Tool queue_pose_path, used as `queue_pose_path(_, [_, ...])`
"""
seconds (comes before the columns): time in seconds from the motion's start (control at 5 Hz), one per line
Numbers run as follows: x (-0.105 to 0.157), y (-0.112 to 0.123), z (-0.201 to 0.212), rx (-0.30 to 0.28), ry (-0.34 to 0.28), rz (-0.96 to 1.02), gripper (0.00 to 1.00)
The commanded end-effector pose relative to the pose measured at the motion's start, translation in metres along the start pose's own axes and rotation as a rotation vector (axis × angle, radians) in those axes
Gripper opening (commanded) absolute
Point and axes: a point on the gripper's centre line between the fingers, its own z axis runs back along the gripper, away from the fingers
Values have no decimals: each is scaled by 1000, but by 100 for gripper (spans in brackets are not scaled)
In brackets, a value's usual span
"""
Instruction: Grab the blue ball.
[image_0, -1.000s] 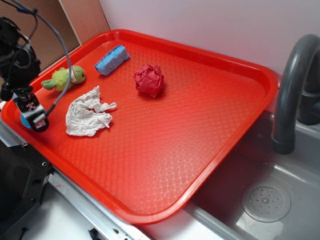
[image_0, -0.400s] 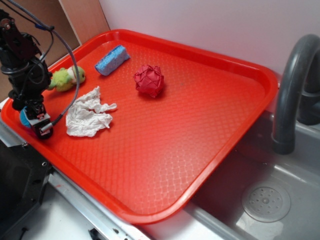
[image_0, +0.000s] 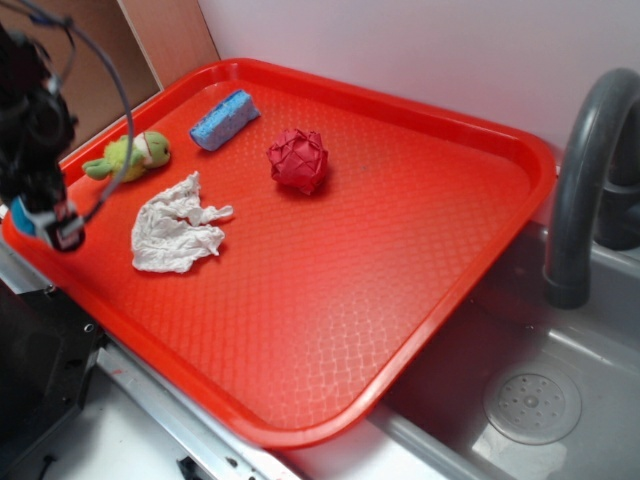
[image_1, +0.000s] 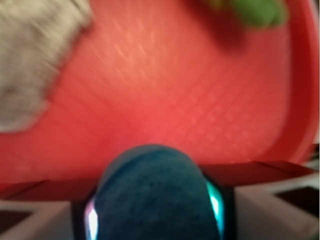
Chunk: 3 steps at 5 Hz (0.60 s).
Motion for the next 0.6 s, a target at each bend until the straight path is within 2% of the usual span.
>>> queue_pose_path(0.0, [19, -70, 120, -76, -191, -39, 0])
queue_pose_path(0.2, [22, -84, 147, -105, -253, -12, 0])
queue_pose_path(0.4, [28, -82, 134, -80, -209, 14, 0])
